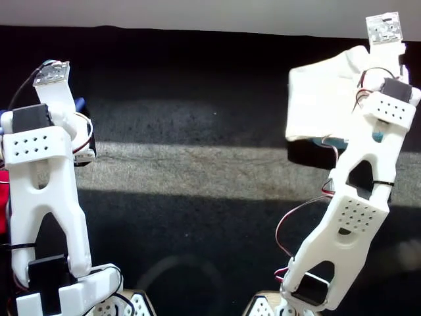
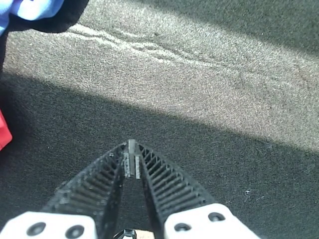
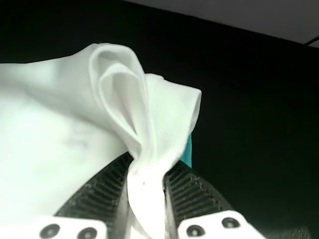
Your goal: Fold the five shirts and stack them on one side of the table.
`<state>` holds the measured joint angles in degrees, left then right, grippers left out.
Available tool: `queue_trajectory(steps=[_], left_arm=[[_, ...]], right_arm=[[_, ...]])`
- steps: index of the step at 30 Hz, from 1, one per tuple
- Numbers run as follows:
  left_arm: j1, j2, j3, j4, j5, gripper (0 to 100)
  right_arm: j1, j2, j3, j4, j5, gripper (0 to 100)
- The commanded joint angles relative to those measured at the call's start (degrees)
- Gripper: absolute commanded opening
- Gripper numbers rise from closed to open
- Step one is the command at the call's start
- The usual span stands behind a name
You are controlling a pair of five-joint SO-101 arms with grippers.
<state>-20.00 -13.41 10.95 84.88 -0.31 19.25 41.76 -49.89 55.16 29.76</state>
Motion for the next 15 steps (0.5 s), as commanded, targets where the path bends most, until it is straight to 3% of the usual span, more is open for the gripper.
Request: queue_trajectory(steps=[1,12,15], left_arm=[[-0.6,-1.5,-0.1,-0.3,-0.5,1],[-0.6,-1.5,-0.1,-0.3,-0.5,1],[-0.7,-1.6,-0.1,-0.3,-0.5,1]], right_arm=[[1.9,-4.4,1.4,-6.5,0.7,0.6],[2.2,-2.7,6.6,-8.8,0.8,0.7],[2.5,-1.0,4.9,-8.7,0.5,7.9]])
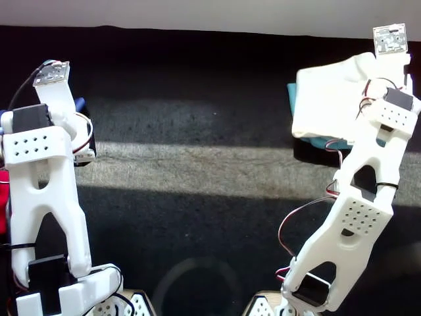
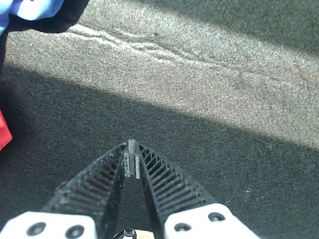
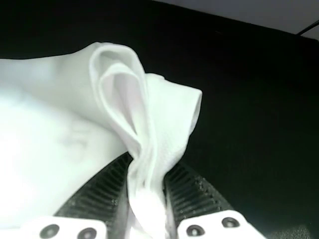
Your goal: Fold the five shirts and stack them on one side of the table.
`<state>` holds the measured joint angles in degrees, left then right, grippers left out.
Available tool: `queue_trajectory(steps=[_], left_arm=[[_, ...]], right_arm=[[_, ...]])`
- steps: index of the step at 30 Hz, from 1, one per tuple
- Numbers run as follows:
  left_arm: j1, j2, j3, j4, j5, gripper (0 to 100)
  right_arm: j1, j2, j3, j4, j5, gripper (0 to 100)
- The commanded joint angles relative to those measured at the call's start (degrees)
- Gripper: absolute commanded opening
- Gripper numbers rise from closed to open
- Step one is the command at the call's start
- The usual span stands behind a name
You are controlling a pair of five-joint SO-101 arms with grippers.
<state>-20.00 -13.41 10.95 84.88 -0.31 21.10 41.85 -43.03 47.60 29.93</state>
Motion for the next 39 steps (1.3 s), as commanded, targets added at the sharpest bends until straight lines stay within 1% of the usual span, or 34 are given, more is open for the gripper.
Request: queue_trajectory(steps=[1,3,6,11,13,15,19,21,24,26,30,32,36,39], left_arm=[[-0.7,-1.6,-0.1,-0.3,-0.5,1],[-0.7,-1.6,-0.1,-0.2,-0.5,1],[-0.7,-1.6,-0.1,-0.2,-0.5,1],[-0.7,-1.7,-0.2,-0.4,-0.5,1],[-1.2,-2.0,-0.7,-0.3,-0.5,1],[-3.6,-2.1,-1.4,-0.3,-0.5,1],[-12.8,-2.1,-3.4,-0.3,-0.7,1],[-17.7,-1.6,-5.6,-0.3,-3.6,1],[-25.0,-1.5,-8.4,-0.4,-9.6,2],[-29.9,-1.5,-8.7,-0.3,-12.0,7],[-39.3,-1.5,-4.8,-0.3,-16.9,21],[-43.1,-1.5,-1.7,-0.3,-18.4,21],[-49.5,-1.5,4.9,-0.6,-18.4,20],[-51.5,-1.5,9.7,-1.0,-18.1,20]], right_arm=[[0.8,-0.8,-2.3,-1.1,0.4,12.9],[1.5,-0.7,-2.8,-1.1,-1.3,19.8],[1.9,-0.8,-5.4,-1.2,-6.3,18.1],[1.5,-0.9,-10.2,-0.7,-10.9,16.6],[1.5,-1.0,-13.1,2.1,-12.9,16.6],[1.5,-1.0,-17.7,7.4,-14.9,16.6],[0.7,-0.8,-28.3,21.3,-17.9,16.6],[0.3,-0.7,-32.5,27.4,-18.1,16.6],[-1.4,-0.6,-36.1,33.5,-17.8,16.6],[-2.6,-0.8,-37.8,36.6,-17.8,16.6],[-5.4,-0.8,-41.7,42.5,-17.7,16.6],[-7.0,-0.9,-43.4,45.9,-17.7,16.6],[-10.4,-1.0,-49.7,53.4,-17.7,16.6],[-12.0,-1.0,-53.2,53.4,-17.7,16.6]])
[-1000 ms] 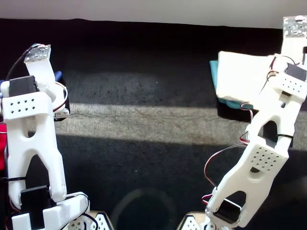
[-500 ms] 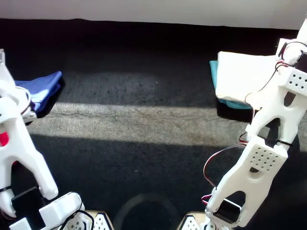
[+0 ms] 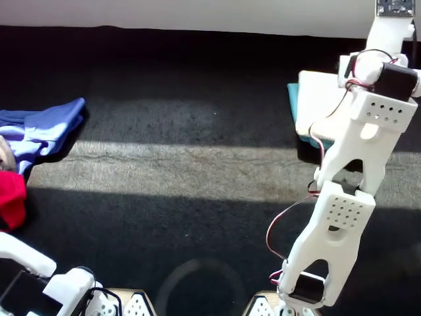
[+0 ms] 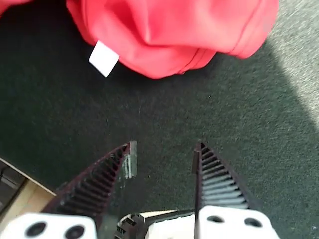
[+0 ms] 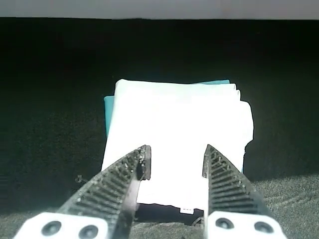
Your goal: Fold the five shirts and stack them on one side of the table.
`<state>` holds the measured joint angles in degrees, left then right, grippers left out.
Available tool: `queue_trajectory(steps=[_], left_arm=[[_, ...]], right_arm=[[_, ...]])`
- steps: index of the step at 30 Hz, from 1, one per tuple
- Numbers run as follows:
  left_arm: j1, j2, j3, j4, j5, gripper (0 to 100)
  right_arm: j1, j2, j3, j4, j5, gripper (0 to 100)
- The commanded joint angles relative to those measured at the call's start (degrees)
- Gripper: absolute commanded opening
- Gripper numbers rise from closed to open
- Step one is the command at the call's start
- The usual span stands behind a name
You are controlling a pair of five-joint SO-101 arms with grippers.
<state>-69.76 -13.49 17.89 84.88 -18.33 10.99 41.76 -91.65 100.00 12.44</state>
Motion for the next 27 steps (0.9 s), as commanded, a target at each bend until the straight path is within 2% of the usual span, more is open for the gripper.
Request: queue_trajectory(steps=[1,4,11,19,27], left_arm=[[-1.8,-1.4,4.4,-2.1,0.0,20],[-2.1,-1.4,9.2,-9.5,1.8,20],[-0.7,-1.4,21.5,-35.7,4.3,20],[5.0,-1.4,27.6,-45.0,4.5,20],[5.9,-1.3,34.2,-58.9,4.4,20]], right_arm=[[-2.2,-0.9,-5.1,1.0,-0.2,16.6],[-2.8,-1.6,-6.8,1.2,-0.3,16.6],[-3.2,-14.9,0.3,1.2,-0.5,16.6],[-5.0,-44.6,32.9,1.1,-0.4,16.6],[-10.9,-70.3,64.1,0.8,-0.3,16.6]])
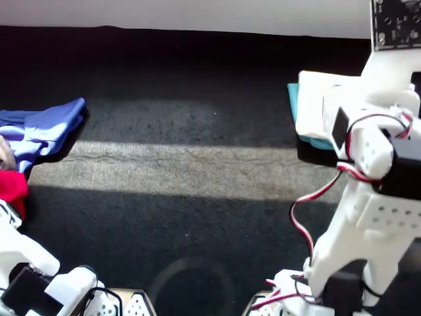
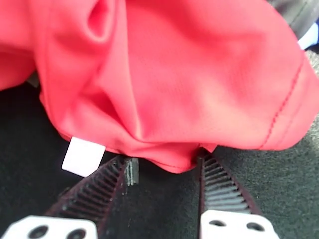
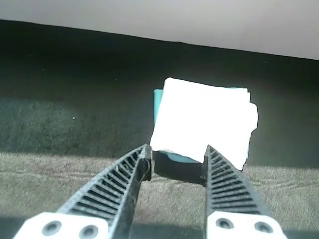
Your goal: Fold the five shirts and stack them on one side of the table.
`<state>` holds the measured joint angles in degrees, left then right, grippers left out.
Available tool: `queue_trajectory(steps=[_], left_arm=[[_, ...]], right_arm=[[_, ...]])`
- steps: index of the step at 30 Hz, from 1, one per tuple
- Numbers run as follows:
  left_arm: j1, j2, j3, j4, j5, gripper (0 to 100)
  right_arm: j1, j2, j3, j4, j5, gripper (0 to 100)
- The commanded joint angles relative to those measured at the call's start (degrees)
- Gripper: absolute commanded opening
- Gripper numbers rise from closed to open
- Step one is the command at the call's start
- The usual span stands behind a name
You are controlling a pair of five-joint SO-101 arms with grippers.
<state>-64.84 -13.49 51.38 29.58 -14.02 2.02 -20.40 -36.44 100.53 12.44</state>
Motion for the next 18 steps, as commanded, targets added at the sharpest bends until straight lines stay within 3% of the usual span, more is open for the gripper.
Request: queue_trajectory(steps=[1,6,10,15,18], left_arm=[[1.0,-1.3,1.4,-4.4,0.1,20],[1.5,-1.3,2.7,-7.5,0.1,19],[2.4,-1.3,2.8,-7.5,0.2,0],[5.8,-2.0,2.1,-6.2,0.2,1],[7.8,-2.0,-2.3,0.4,0.3,1]], right_arm=[[-2.5,-10.1,11.6,0.3,-0.3,16.6],[-2.7,-16.7,21.7,0.3,-0.3,16.6],[-2.6,-19.8,26.4,0.3,-0.3,16.6],[-2.5,-22.0,32.2,0.3,-0.3,16.6],[-2.5,-22.1,36.7,0.3,-0.3,16.6]])
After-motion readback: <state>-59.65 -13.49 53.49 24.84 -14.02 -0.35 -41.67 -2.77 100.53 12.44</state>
